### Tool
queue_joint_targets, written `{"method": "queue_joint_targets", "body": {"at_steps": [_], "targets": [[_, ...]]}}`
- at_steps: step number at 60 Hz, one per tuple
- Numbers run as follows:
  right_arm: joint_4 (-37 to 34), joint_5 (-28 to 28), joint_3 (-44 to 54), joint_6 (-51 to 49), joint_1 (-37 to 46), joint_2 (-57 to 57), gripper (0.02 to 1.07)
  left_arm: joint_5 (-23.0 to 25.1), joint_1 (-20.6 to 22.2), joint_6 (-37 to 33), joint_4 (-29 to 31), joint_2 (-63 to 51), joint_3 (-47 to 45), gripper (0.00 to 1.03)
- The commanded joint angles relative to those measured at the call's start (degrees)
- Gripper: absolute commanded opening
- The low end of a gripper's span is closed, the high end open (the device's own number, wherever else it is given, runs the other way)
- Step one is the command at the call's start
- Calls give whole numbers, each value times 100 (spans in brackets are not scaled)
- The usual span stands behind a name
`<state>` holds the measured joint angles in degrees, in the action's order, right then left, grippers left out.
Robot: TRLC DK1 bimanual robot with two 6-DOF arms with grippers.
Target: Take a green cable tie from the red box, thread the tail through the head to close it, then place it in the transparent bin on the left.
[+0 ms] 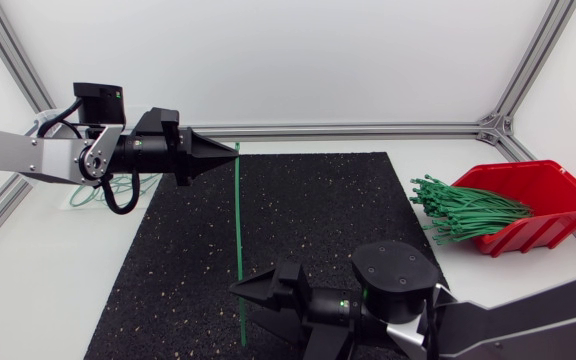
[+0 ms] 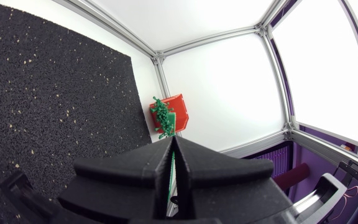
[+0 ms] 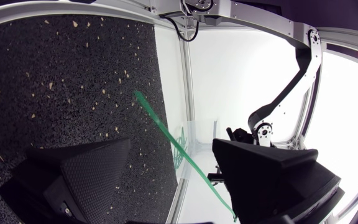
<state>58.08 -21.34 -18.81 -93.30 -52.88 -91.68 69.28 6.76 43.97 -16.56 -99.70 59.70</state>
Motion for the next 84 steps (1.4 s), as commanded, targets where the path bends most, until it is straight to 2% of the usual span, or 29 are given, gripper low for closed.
{"method": "queue_joint_targets", "body": {"at_steps": [1, 8, 15, 21, 25, 28, 63, 68, 70, 80, 84], "targets": [[54, -81, -26, -163, 15, -96, 103, 112, -9, 183, -76, -85, 173, 4], [63, -81, -62, -136, -38, -87, 102, 112, -26, 191, -85, -93, 200, 4], [63, -89, -114, -119, -12, -87, 89, 121, -44, 191, -76, -111, 182, 4], [63, -98, -132, -127, -20, 10, 64, 130, -70, 183, -76, -146, 173, 4], [54, -133, -106, -127, -20, 71, 40, 130, -70, 174, -85, -190, 165, 4], [54, -142, -62, -145, -12, 71, 32, 130, -61, 165, -76, -216, 173, 4], [54, -116, 0, -180, -20, 124, 20, 130, 9, 165, -85, -252, 156, 4], [54, -116, 35, -180, -20, 150, 14, 130, -17, 156, -85, -252, 147, 4], [54, -116, 53, -180, -29, 159, 8, 130, -26, 156, -85, -252, 147, 4], [54, -98, 70, -163, -47, 185, 8, 130, 9, 147, -85, -260, 165, 4], [45, -72, 0, 180, -47, 229, 8, 130, 27, 112, -93, -252, 138, 4]]}}
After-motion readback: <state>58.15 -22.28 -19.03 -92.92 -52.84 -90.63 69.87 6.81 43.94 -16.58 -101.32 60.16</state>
